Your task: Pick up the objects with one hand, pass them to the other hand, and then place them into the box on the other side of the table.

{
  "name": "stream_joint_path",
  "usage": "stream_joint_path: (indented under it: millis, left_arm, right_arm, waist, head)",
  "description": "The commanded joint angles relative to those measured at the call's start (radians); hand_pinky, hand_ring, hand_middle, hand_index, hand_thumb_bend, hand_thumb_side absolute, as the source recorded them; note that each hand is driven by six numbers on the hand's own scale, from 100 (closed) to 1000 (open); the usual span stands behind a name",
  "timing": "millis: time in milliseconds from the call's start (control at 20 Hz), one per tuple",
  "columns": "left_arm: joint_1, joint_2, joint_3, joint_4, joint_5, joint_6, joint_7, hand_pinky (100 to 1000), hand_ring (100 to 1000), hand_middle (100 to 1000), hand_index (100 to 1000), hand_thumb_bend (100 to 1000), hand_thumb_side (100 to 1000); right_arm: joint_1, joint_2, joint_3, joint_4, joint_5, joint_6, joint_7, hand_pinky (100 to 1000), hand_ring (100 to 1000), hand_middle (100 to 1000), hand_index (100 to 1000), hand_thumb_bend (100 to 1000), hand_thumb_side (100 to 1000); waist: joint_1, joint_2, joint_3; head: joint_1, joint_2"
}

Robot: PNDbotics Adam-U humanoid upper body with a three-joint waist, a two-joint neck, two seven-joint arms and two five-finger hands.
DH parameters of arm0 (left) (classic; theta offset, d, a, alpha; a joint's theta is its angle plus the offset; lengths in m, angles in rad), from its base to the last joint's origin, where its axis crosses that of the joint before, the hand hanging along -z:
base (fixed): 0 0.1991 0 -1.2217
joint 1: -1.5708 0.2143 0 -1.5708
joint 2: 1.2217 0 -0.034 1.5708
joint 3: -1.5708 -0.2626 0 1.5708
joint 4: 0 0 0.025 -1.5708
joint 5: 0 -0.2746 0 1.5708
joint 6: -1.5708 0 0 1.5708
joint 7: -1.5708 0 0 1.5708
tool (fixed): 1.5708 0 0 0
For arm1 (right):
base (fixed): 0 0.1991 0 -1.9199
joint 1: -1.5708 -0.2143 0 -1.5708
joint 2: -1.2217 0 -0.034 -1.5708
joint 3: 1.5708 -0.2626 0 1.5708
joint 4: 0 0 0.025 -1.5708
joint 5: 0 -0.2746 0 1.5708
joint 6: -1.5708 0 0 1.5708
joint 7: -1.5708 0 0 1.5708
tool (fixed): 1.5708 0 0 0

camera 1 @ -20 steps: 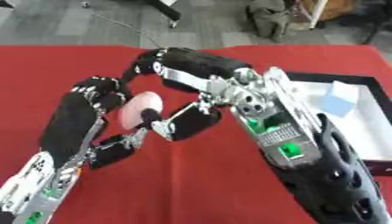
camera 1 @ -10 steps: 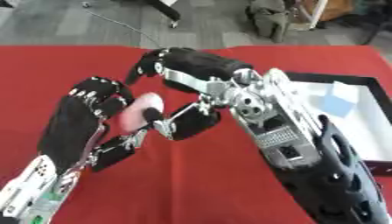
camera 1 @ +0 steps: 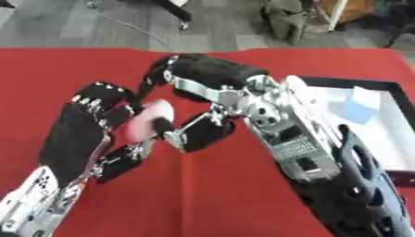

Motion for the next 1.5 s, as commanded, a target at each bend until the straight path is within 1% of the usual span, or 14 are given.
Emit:
stream_joint_path:
  millis: [50,200,400,550,600,750,800,850,900,1000,1200,1400,1450,1500]
  left_arm:
    - [-0.008,0.015,0.008,-0.026,-0.009,0.005,0.027,581,533,489,538,100,228]
    - [-0.007,0.014,0.009,-0.028,-0.011,0.015,0.055,580,532,489,537,100,224]
    - [-0.006,0.014,0.008,-0.032,-0.009,0.022,0.101,571,528,486,534,100,219]
    - [-0.004,0.013,0.007,-0.029,-0.007,0.015,0.121,569,528,486,534,100,220]
    - [-0.004,0.013,0.007,-0.029,-0.006,0.013,0.125,568,527,485,532,100,218]
    - [-0.003,0.014,0.008,-0.030,-0.004,0.009,0.138,565,526,484,531,100,216]
    - [-0.003,0.014,0.009,-0.032,-0.002,0.007,0.144,563,525,483,531,100,218]
    - [-0.003,0.013,0.009,-0.035,-0.001,0.005,0.152,563,525,483,531,100,218]
    - [-0.004,0.013,0.009,-0.038,0.000,0.003,0.159,562,526,484,531,100,220]
    - [-0.004,0.012,0.009,-0.045,0.002,-0.002,0.177,563,528,487,535,100,226]
    - [-0.005,0.011,0.009,-0.047,0.003,-0.011,0.199,567,528,488,537,100,226]
    - [-0.005,0.010,0.008,-0.045,0.007,-0.014,0.202,569,528,488,544,100,233]
    - [-0.004,0.010,0.007,-0.044,0.011,-0.014,0.203,571,529,489,548,100,221]
    - [-0.004,0.010,0.007,-0.043,0.015,-0.013,0.202,580,534,495,559,100,142]
  right_arm:
    - [-0.013,-0.004,-0.003,-0.023,0.004,0.015,-0.019,786,787,623,653,100,100]
    - [-0.013,-0.003,-0.001,-0.023,0.006,0.026,-0.043,782,773,605,638,100,100]
    - [-0.014,-0.002,0.004,-0.019,0.021,0.017,-0.052,780,768,602,637,100,100]
    - [-0.013,-0.002,0.007,-0.014,0.028,0.002,-0.048,784,784,640,678,100,100]
    - [-0.013,-0.003,0.008,-0.014,0.030,-0.007,-0.043,797,804,678,713,100,100]
    - [-0.011,-0.009,0.005,-0.018,0.037,-0.034,-0.019,800,804,666,708,100,100]
    - [-0.011,-0.010,0.002,-0.020,0.042,-0.038,-0.020,779,774,619,663,100,100]
    - [-0.010,-0.011,-0.001,-0.022,0.047,-0.039,-0.028,777,770,614,657,100,100]
    - [-0.009,-0.011,-0.002,-0.024,0.052,-0.037,-0.039,764,746,582,620,100,100]
    - [-0.008,-0.013,-0.001,-0.028,0.061,-0.032,-0.078,758,728,553,570,100,100]
    - [-0.006,-0.013,0.006,-0.027,0.055,-0.022,-0.164,742,694,497,509,100,100]
    - [-0.005,-0.012,0.012,-0.021,0.032,-0.017,-0.225,729,670,454,472,100,100]
    - [-0.005,-0.012,0.013,-0.018,0.027,-0.019,-0.235,727,667,451,469,100,100]
    - [-0.005,-0.012,0.015,-0.016,0.023,-0.021,-0.242,721,655,440,462,100,100]
  waist:
    - [0.003,-0.021,0.001]
    - [0.004,-0.021,0.001]
    - [0.005,-0.020,0.000]
    - [0.005,-0.019,0.000]
    - [0.005,-0.018,0.000]
    - [0.006,-0.018,0.000]
    - [0.006,-0.017,0.000]
    - [0.006,-0.017,0.000]
    - [0.006,-0.017,0.000]
    - [0.005,-0.017,0.000]
    - [0.005,-0.017,0.001]
    - [0.005,-0.017,0.001]
    - [0.005,-0.016,0.001]
    - [0.005,-0.016,0.001]
  head:
    - [-0.001,-0.016]
    - [-0.005,-0.015]
    - [-0.013,-0.014]
    - [-0.018,-0.013]
    - [-0.019,-0.013]
    - [-0.021,-0.013]
    - [-0.023,-0.013]
    - [-0.024,-0.013]
    - [-0.025,-0.013]
    - [-0.026,-0.013]
    - [-0.029,-0.014]
    - [-0.029,-0.013]
    - [-0.029,-0.012]
    - [-0.029,-0.012]
